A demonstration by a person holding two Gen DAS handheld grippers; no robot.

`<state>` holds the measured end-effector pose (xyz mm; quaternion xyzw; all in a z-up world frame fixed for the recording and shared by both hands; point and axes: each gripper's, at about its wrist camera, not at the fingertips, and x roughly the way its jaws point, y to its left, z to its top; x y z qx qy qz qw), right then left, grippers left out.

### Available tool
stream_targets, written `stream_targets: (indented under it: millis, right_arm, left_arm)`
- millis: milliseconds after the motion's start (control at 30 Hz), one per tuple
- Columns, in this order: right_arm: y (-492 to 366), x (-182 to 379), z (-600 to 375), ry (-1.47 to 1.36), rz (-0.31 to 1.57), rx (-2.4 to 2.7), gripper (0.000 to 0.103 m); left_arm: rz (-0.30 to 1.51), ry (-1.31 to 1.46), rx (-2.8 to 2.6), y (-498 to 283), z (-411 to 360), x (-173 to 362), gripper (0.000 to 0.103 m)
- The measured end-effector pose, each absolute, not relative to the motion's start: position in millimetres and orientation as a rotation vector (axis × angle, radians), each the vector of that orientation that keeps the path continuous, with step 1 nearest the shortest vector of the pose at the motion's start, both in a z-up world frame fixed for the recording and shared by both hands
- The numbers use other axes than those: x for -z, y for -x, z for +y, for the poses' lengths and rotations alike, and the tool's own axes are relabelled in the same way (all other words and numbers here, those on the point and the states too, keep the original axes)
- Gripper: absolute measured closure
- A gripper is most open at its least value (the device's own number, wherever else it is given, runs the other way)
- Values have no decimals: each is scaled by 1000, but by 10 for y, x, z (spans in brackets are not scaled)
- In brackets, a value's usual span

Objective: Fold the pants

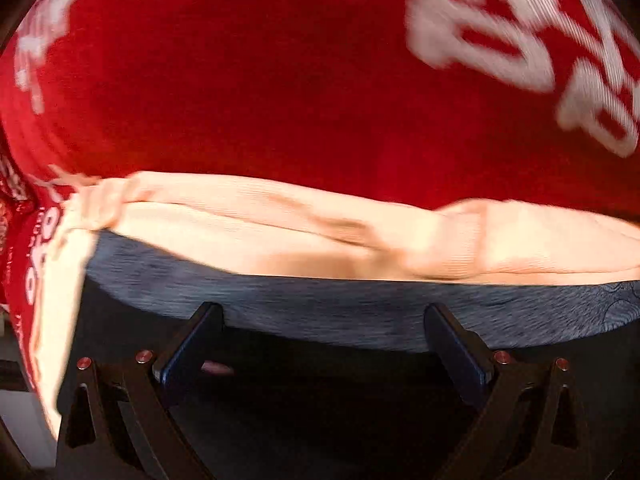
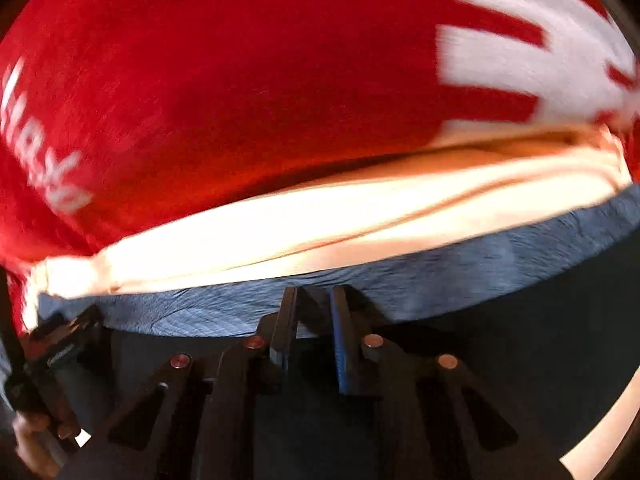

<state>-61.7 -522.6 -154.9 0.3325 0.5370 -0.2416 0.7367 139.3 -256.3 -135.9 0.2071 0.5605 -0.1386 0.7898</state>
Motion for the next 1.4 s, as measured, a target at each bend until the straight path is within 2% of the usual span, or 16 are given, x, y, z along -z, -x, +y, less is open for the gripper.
stream_targets:
  millis: [100,133,233,333,467,600,700,933,1400]
  right_arm:
    - [723,1356,-5162,-701,1207,524,74]
    - [775,1294,-5085,-695,1205,505,68]
    - [997,1227,-4745,-674,1221,450,55]
    - [1182,1404,-4478,-633,1302,452,55]
    - [1361,1257,-4283,-547,1276,458,55]
    - [1542,1105,-4262,-607,1272,461,54]
    - [1733,976,-4325,-682,1272,485,48]
    - [2313,1031,-4451,-789,1286,542,48]
    - [3096,1094,-4819,-937,1259,629,48]
  left_arm:
    - [1203,-428,263,-1449,-2157,1168,1]
    - [1203,-436,244,-1439,-2041,1151,1]
    - [1231,-502,163,-1300,-1636,1292,0]
    - [1240,-412,176,-1217,-1396,1314,0]
    - [1267,-487,172,-1067,-1531,1272,0]
    - [1295,-526,237,-847,-1761,1247,0]
    - [1315,-521,301,-671,-1968,1203,0]
    - [1344,-602,447,66,-2589,1044,0]
    - [1353,-678,566,701,-3457,1021,0]
